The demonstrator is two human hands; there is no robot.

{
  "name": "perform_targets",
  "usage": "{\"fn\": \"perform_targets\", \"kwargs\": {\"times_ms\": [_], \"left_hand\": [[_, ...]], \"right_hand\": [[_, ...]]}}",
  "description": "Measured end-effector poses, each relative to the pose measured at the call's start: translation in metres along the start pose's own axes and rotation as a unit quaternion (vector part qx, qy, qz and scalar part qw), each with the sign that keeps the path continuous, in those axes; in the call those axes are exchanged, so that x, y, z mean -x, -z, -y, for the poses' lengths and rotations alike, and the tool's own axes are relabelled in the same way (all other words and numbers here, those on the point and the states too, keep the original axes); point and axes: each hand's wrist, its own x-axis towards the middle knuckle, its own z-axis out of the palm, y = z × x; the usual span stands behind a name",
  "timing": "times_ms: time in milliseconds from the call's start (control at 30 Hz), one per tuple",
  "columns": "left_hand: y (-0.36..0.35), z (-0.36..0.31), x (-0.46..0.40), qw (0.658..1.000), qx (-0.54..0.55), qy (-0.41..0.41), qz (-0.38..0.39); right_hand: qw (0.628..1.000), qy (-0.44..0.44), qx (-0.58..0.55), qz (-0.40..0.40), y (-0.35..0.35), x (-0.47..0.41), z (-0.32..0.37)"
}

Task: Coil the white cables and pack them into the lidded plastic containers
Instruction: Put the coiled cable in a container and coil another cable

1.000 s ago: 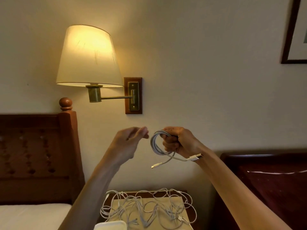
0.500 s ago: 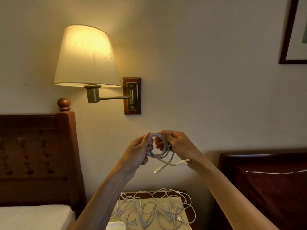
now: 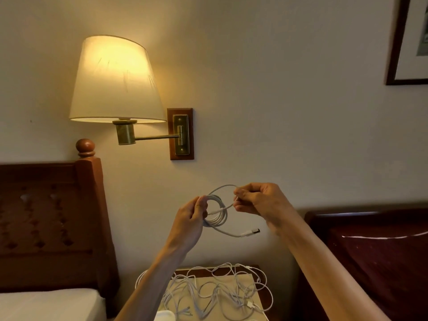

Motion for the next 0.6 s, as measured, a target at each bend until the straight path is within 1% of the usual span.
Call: {"fn": "perform_targets", "kwargs": {"times_ms": [67, 133, 167, 200, 267, 300, 333, 400, 467, 533, 600], "left_hand": [[-0.002, 0.001, 0.0, 1.0, 0.005, 0.002, -0.008], [-0.001, -0.002, 0.0, 1.0, 0.023, 0.007, -0.018], [0.0, -0.003, 0.001, 0.999, 0.035, 0.012, -0.021], [0.0, -0.005, 0.001, 0.998, 0.048, 0.019, -0.023], [0.001, -0.008, 0.002, 0.996, 0.077, 0.033, -0.018], [0.001, -0.01, 0.003, 0.995, 0.088, 0.039, -0.014], [0.001, -0.011, 0.003, 0.994, 0.097, 0.045, -0.011], [0.002, -0.012, 0.004, 0.992, 0.116, 0.058, -0.005], [0.004, -0.014, 0.004, 0.988, 0.143, 0.063, -0.002], [0.006, -0.017, 0.004, 0.981, 0.178, 0.071, 0.001], [0.007, -0.021, 0.004, 0.972, 0.218, 0.082, 0.009]], "right_hand": [[1.0, 0.014, 0.005, -0.009, -0.003, 0.003, -0.002], [0.999, 0.034, 0.025, -0.001, -0.007, 0.008, -0.008], [0.997, 0.056, 0.062, 0.002, -0.009, 0.01, -0.012], [0.988, 0.09, 0.123, -0.003, -0.011, 0.012, -0.017], [0.952, 0.167, 0.254, -0.028, -0.016, 0.011, -0.026], [0.939, 0.192, 0.282, -0.041, -0.016, 0.009, -0.029], [0.937, 0.202, 0.283, -0.047, -0.016, 0.006, -0.031], [0.951, 0.187, 0.242, -0.043, -0.014, 0.001, -0.035], [0.978, 0.147, 0.146, -0.013, -0.013, -0.004, -0.038], [0.991, 0.114, 0.029, 0.059, -0.012, -0.006, -0.04], [0.984, 0.077, -0.066, 0.145, -0.009, -0.007, -0.045]]}}
